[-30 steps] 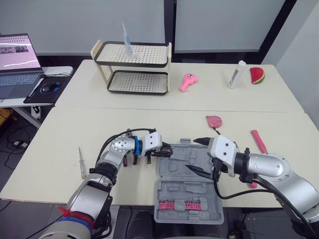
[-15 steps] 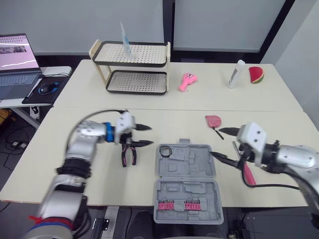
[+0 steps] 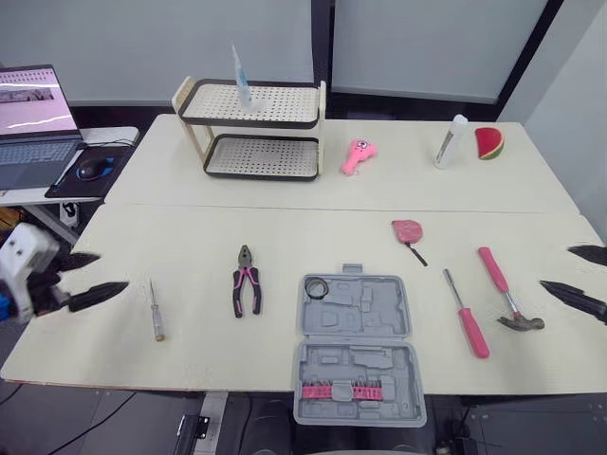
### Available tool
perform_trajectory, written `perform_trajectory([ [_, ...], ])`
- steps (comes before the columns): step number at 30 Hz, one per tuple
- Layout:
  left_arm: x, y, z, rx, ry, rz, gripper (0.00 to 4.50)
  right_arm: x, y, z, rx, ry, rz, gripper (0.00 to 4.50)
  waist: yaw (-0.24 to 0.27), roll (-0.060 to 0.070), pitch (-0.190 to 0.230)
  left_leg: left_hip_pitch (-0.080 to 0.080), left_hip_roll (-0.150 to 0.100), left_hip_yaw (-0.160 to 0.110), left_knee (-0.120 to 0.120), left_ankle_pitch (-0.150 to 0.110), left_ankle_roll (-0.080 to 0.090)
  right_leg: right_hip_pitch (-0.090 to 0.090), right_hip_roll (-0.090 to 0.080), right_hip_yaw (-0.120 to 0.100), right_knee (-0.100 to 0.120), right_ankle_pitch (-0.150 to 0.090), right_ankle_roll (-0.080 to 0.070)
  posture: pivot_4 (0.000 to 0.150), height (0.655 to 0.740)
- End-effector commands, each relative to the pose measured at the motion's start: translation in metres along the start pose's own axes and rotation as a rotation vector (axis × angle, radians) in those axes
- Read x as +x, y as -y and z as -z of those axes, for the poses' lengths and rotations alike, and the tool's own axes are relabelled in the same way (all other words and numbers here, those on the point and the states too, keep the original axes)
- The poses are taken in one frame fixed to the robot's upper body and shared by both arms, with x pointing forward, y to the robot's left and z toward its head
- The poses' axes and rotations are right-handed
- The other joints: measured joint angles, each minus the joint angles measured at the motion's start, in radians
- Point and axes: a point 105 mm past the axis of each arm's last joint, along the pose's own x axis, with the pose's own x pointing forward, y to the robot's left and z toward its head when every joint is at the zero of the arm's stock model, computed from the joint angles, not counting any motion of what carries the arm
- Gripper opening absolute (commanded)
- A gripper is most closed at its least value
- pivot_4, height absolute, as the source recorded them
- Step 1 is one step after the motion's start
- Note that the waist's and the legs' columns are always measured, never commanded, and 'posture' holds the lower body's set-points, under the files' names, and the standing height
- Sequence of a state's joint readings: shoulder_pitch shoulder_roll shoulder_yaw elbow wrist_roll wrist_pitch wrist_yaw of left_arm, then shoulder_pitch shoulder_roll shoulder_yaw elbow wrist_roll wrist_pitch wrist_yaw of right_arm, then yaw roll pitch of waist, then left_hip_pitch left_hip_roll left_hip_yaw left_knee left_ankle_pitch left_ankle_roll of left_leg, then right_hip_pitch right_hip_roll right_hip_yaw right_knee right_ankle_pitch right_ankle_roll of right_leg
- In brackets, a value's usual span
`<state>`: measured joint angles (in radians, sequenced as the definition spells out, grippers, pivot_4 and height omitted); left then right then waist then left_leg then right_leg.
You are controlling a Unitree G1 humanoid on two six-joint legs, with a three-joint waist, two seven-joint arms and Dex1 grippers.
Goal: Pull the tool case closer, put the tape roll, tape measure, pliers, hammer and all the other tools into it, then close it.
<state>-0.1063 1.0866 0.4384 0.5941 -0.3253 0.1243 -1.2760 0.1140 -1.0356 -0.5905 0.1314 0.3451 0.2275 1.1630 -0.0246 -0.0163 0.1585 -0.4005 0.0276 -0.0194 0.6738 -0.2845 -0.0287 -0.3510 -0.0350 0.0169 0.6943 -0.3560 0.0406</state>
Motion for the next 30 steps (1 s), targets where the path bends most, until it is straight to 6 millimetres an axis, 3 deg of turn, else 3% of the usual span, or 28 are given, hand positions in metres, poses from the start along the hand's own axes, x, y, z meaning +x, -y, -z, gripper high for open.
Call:
perform_trajectory([
  [1,-0.02,-0.008,0.006,0.004,-0.001,-0.074,4.48,-0.005,0.012,0.001,-0.042,0.0,0.021,4.5,-0.001,0.0,0.0,0.0,0.0,0.0,0.0,0.0,0.0,0.0,0.0,0.0,0.0,0.0,0.0,0.15,0.74],
  [7,-0.021,-0.006,0.01,-0.002,0.003,-0.089,4.48,0.004,0.012,0.003,-0.061,-0.001,0.003,4.5,0.0,0.001,0.0,0.0,0.001,0.001,-0.001,0.0,0.0,-0.001,-0.001,0.0,0.001,0.0,0.0,0.15,0.74],
  [12,-0.009,-0.001,-0.005,0.036,0.038,-0.065,4.48,0.012,0.011,0.003,-0.056,0.007,0.025,4.5,0.0,0.001,0.0,0.0,0.001,0.001,-0.001,0.0,0.0,-0.001,-0.002,0.001,0.001,0.0,0.0,0.15,0.74],
  [16,0.015,0.013,-0.044,0.14,0.12,0.025,4.48,0.034,-0.005,-0.011,-0.043,0.058,0.011,4.5,0.002,0.0,0.0,0.0,0.001,0.0,0.0,0.0,0.0,0.0,-0.002,0.0,0.002,0.0,0.0,0.15,0.74],
  [21,0.062,0.046,-0.114,0.302,0.276,0.189,4.48,0.075,-0.037,-0.035,-0.042,0.132,-0.032,4.5,0.007,0.001,0.0,-0.001,0.0,0.0,0.002,0.0,0.0,0.0,0.0,0.0,0.002,0.0,0.0,0.15,0.74],
  [26,0.104,0.103,-0.168,0.438,0.416,0.396,4.48,0.118,-0.056,-0.051,0.023,0.164,-0.041,4.5,0.003,0.001,0.0,-0.003,0.0,0.002,0.003,0.002,-0.004,-0.002,0.001,0.001,0.003,0.0,0.0,0.15,0.74],
  [30,0.123,0.141,-0.194,0.484,0.495,0.515,4.48,0.149,-0.059,-0.05,0.075,0.146,0.009,4.5,0.0,0.0,0.0,-0.003,0.0,0.001,0.004,0.003,-0.005,-0.002,0.001,0.001,0.003,0.0,0.0,0.15,0.74],
])
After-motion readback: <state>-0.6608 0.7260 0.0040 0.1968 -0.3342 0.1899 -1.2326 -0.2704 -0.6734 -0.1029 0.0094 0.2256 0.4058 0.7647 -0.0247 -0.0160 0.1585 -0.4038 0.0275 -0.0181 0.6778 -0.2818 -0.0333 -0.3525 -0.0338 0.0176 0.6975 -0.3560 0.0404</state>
